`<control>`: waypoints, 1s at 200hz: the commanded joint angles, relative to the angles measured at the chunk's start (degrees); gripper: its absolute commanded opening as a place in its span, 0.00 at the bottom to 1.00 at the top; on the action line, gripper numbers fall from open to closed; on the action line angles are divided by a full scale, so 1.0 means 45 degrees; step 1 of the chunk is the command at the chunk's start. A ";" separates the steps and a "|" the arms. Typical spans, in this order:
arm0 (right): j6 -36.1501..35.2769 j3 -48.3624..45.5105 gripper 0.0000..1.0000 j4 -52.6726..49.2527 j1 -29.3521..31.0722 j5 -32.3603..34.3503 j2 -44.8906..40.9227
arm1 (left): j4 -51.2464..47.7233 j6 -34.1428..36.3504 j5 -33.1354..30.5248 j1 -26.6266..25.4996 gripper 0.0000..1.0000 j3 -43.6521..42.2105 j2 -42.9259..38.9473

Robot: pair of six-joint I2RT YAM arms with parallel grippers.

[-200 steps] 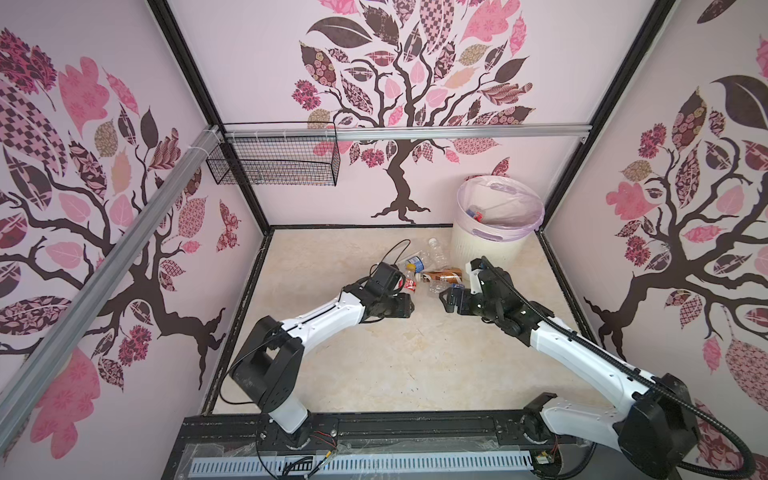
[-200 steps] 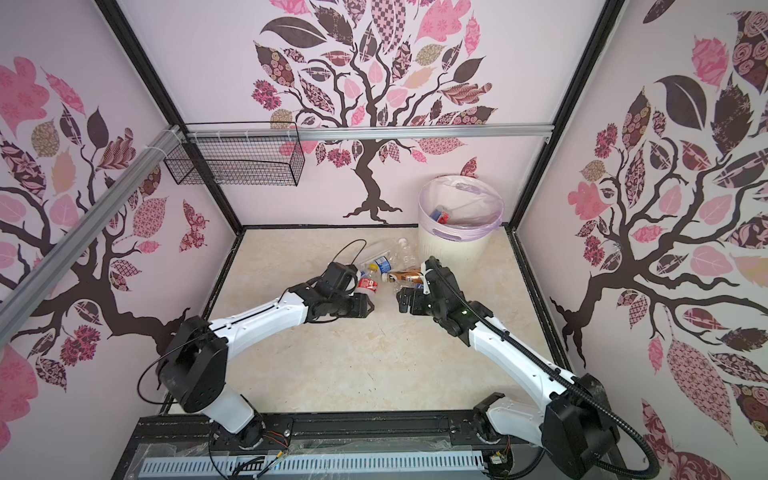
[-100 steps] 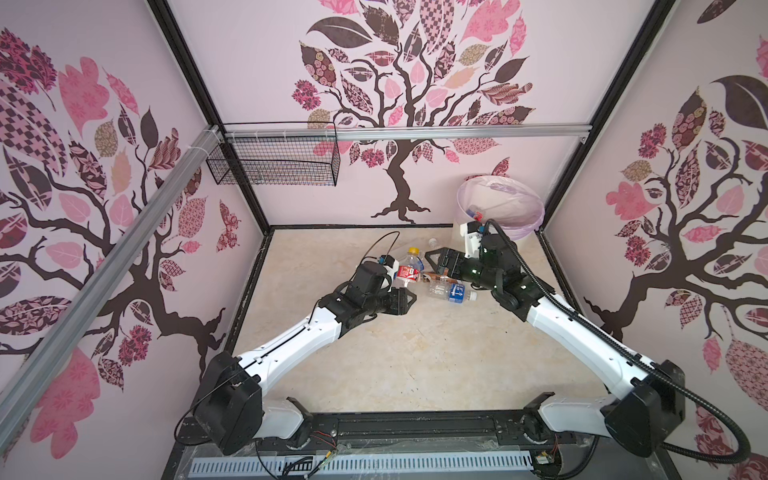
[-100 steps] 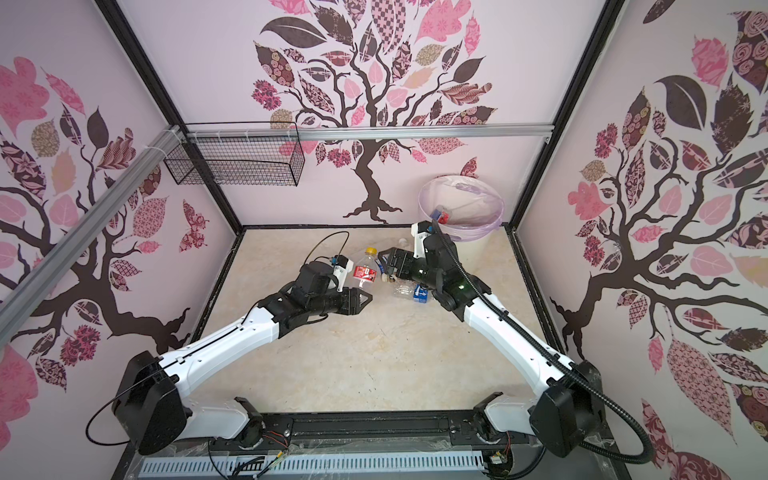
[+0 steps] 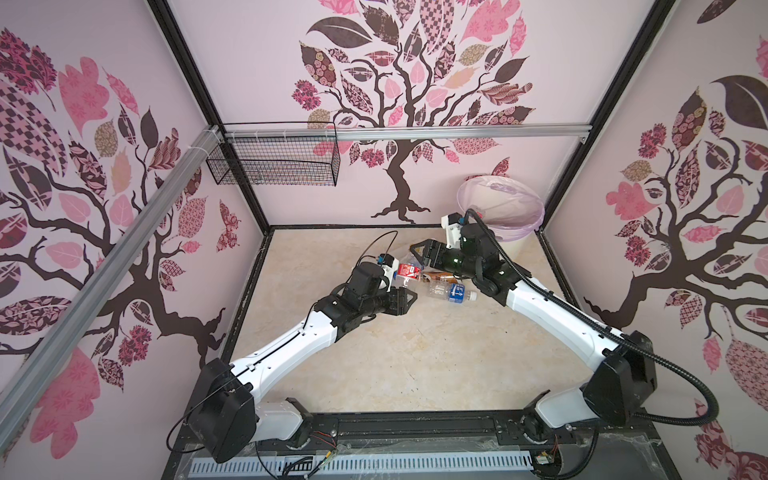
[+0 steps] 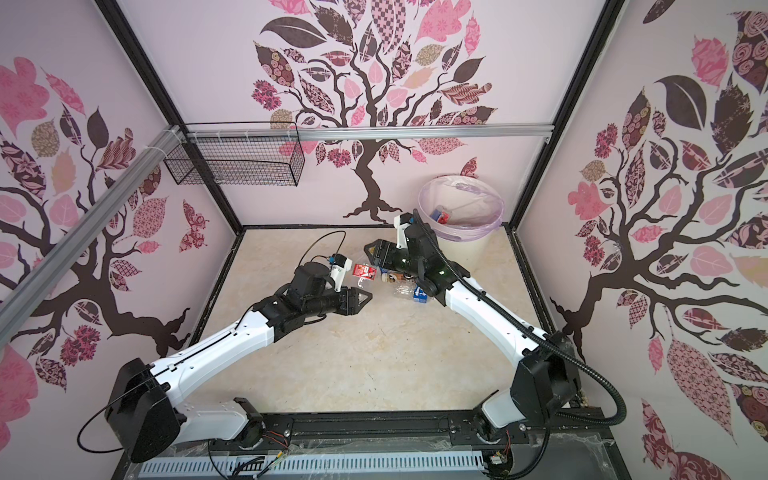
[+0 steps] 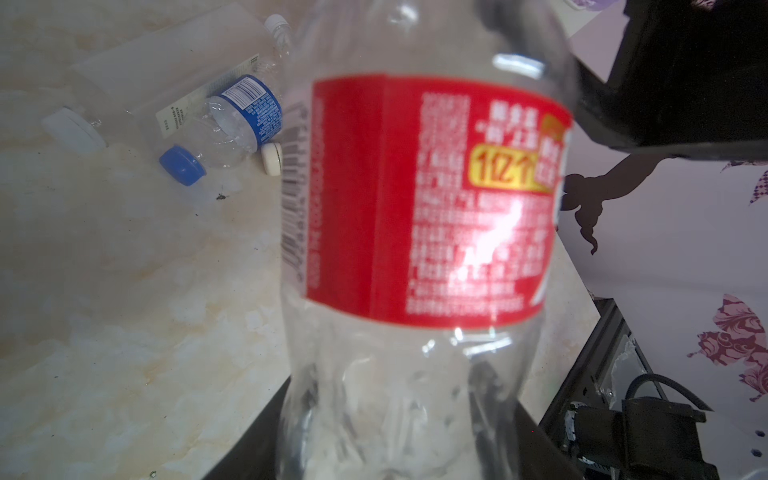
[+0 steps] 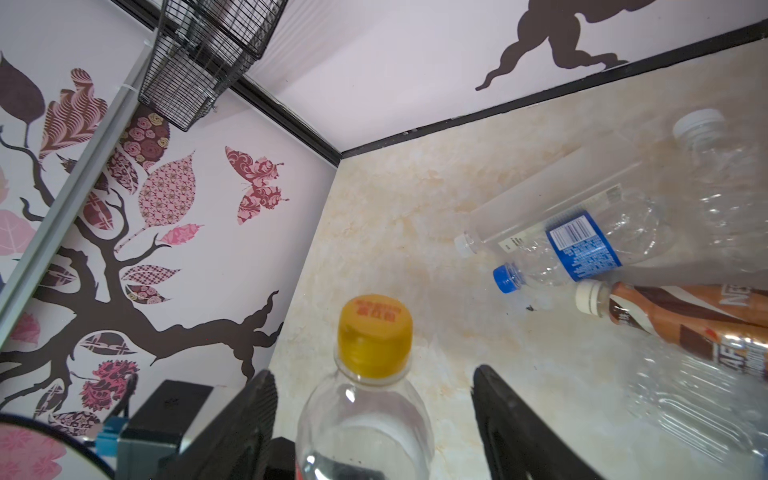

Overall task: Throw the plastic bottles in the bin
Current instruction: 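Lift the red-labelled bottle toward the right gripper while the right grasps its yellow cap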

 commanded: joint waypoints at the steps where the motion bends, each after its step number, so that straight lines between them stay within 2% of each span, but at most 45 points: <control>1: 0.0040 0.0792 0.71 0.0170 0.0088 0.0006 0.0684 | 0.0458 0.0021 0.0012 -0.0089 0.51 -0.0453 -0.0352; 35: -0.0070 0.0950 0.65 0.0148 0.0291 0.0152 0.1078 | 0.0452 0.0046 -0.0109 -0.0081 0.51 -0.0534 -0.0558; 83: -0.0322 0.0958 0.46 0.0019 0.0352 0.0204 0.1262 | 0.0557 -0.0037 -0.0115 -0.0095 0.52 -0.0580 -0.0534; 141: -0.0649 0.0921 0.29 -0.0105 0.0355 0.0301 0.1272 | 0.0555 -0.0059 -0.0149 -0.0113 0.55 -0.0634 -0.0531; 175: -0.1225 0.1281 0.27 -0.0494 0.0353 0.0736 0.1245 | 0.0446 0.0016 -0.0243 -0.0099 0.63 -0.0551 -0.0538; 200: -0.2121 0.1809 0.26 -0.1167 0.0299 0.1651 0.1170 | 0.0131 0.0082 -0.0558 -0.0103 0.74 -0.0349 -0.0604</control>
